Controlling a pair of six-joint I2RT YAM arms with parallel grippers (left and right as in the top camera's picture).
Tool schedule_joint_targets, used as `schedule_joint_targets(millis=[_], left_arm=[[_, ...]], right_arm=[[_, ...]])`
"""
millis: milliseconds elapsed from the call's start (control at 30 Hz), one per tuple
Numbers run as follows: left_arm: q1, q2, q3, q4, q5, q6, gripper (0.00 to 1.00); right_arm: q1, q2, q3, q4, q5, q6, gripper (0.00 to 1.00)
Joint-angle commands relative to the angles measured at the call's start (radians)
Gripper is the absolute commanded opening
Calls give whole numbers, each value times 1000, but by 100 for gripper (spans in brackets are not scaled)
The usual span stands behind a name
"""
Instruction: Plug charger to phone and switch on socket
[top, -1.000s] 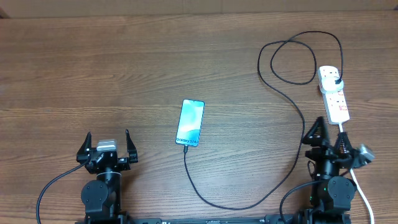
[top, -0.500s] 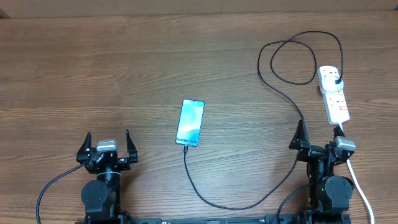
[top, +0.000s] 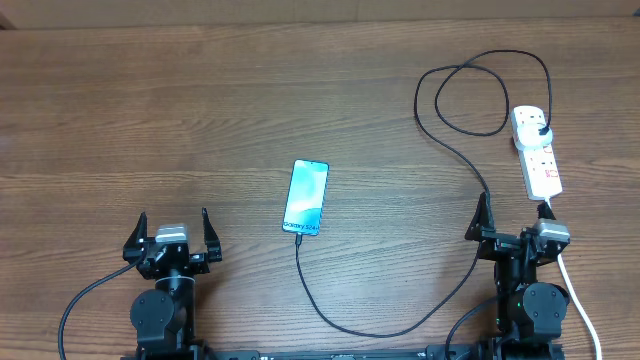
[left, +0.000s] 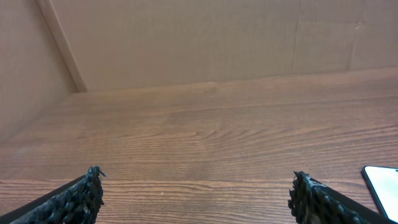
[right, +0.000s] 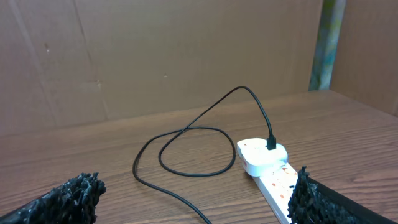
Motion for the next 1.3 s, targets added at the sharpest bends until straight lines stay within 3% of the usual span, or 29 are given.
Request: schedule_joint_targets(millis=[0,400,633,1267], left_arm=[[6,-10,-6,5,8,21,100],[6,-10,-6,5,24,8,100],[6,-10,-6,3,39,-194,100],[6,-10,-6,2,38,-196,100]], right_arm=[[6,-12,-11,4,-5,-8,100],[2,-12,-11,4,-5,-8,100],[2,-12,-11,4,-5,-8,100],[2,-12,-11,4,-5,-8,100]])
